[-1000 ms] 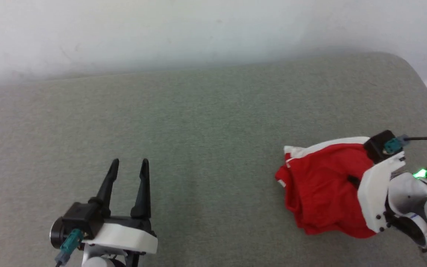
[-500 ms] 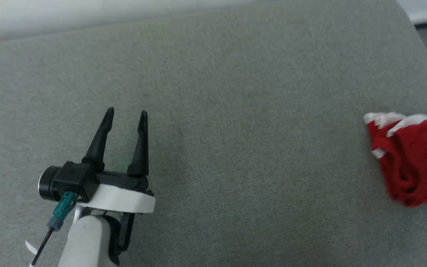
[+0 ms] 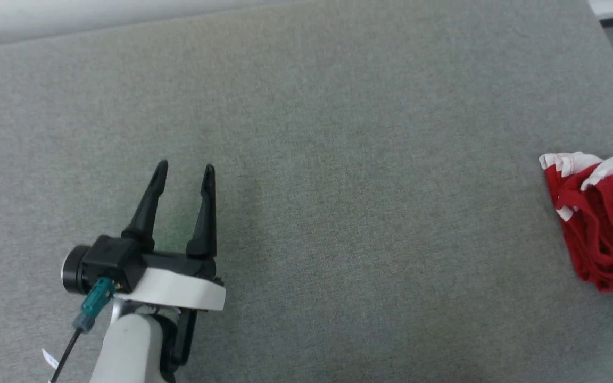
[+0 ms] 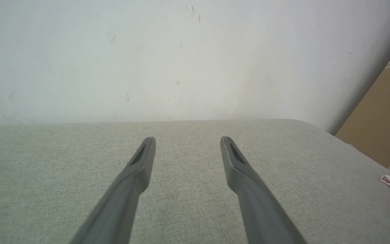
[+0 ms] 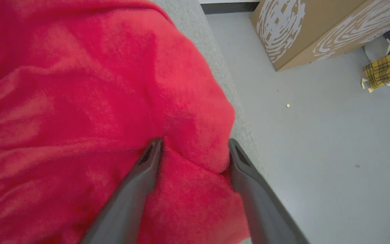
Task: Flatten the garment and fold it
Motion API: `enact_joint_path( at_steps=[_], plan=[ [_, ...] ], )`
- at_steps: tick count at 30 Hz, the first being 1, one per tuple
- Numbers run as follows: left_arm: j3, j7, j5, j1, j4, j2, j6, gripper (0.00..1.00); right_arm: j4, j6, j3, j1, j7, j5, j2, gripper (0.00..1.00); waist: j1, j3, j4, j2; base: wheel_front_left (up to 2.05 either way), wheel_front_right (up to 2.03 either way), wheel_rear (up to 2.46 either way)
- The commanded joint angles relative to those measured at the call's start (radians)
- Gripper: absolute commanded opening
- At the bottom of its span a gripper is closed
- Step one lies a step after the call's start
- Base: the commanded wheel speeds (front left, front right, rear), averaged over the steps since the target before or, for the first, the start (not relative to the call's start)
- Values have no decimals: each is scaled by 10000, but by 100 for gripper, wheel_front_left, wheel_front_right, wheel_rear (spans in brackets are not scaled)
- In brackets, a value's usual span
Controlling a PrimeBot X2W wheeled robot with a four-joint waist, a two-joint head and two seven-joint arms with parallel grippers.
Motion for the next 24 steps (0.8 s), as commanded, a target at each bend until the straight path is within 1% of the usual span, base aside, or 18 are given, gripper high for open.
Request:
enact_joint_path(
  at_steps=[1, 3, 6, 9, 12, 15, 20, 24],
  plan=[
    [33, -47, -68, 214, 65, -46, -1, 100, 208, -9, -143, 265, -74, -71, 85, 100, -1, -559, 47, 0, 0, 0, 0],
    [47, -47, -113, 351, 147, -79, -6, 100, 425, -9, -472, 466, -174, -94, 121, 100, -1, -900, 56, 0, 0, 0, 0],
    [65, -47, -151, 522, 216, -122, -11, 100, 370, -9, -981, 789, -626, -205, 122, 100, -1, -1401, 147, 0, 0, 0, 0],
    [130, -47, -163, 716, 231, -158, 29, 100, -206, -9, -1535, 1094, -1336, -432, 252, 100, -1, -1823, 297, 0, 0, 0, 0],
    [211, -47, -116, 953, 233, -184, 135, 100, -1272, -9, -1792, 1448, -1675, -719, 697, 100, -1, -2183, 487, 0, 0, 0, 0],
    [324, -47, -93, 1212, 187, -206, 272, 100, -2616, -9, -1702, 1849, -1643, -930, 1303, 100, -1, -2434, 694, 0, 0, 0, 0],
    [578, -47, -67, 1531, 64, -213, 442, 100, -4915, -9, -1159, 2488, -1329, -1203, 2442, 100, -1, -2612, 1081, 0, 0, 0, 0],
    [811, -47, -42, 1680, 91, -104, 478, 100, -6263, -9, -516, 2792, -1187, -1324, 3151, 100, -1, -2708, 1379, 0, 0, 0, 0]
  ],
)
